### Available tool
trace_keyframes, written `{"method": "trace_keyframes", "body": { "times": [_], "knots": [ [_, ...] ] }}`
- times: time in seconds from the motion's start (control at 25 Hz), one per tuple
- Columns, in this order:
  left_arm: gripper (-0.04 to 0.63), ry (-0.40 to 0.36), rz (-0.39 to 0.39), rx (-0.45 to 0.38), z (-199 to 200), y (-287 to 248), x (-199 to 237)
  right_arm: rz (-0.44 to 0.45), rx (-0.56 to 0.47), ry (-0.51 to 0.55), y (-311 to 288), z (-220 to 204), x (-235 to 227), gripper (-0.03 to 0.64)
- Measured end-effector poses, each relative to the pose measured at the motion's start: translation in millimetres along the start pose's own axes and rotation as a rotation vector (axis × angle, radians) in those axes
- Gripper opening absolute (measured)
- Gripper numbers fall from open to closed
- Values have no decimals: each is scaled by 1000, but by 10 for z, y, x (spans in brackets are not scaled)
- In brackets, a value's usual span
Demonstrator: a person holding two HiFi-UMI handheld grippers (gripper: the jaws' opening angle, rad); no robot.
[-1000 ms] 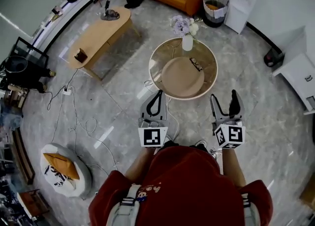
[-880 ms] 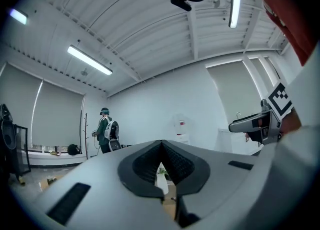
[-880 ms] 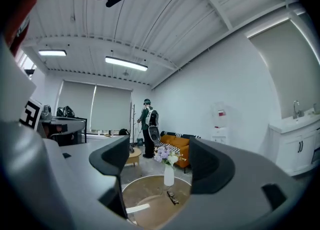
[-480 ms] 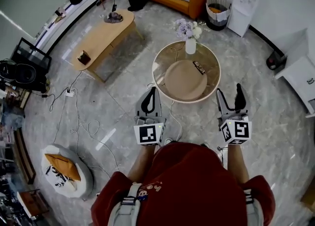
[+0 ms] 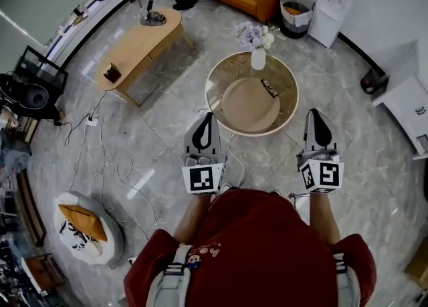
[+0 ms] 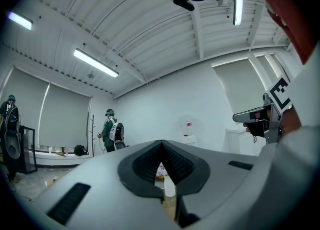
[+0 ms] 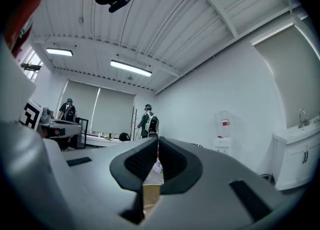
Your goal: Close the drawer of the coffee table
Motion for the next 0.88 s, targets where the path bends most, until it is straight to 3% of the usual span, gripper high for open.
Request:
{"method": "trace_keyframes", "body": {
  "times": [0.16,0.28,0.76,0.88],
  "knots": [
    [12,24,-8,-12,21,30,-36,19,0,2,25,12,1,26],
    [12,59,4,-69,69,56,-13,24,10,8,78,-2,-6,26],
    [12,18,-28,-36,140,140,-20,17,33,2,159,72,-53,26],
    [12,22,-25,-65,181,104,-56,12,26,9,164,119,-101,26]
  ]
}}
Point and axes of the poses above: the fingertips, and each gripper's own axes: y backward along the fingers, x to its left, z out of its top, the point moved 8 cm from there along y, backward along the fingers
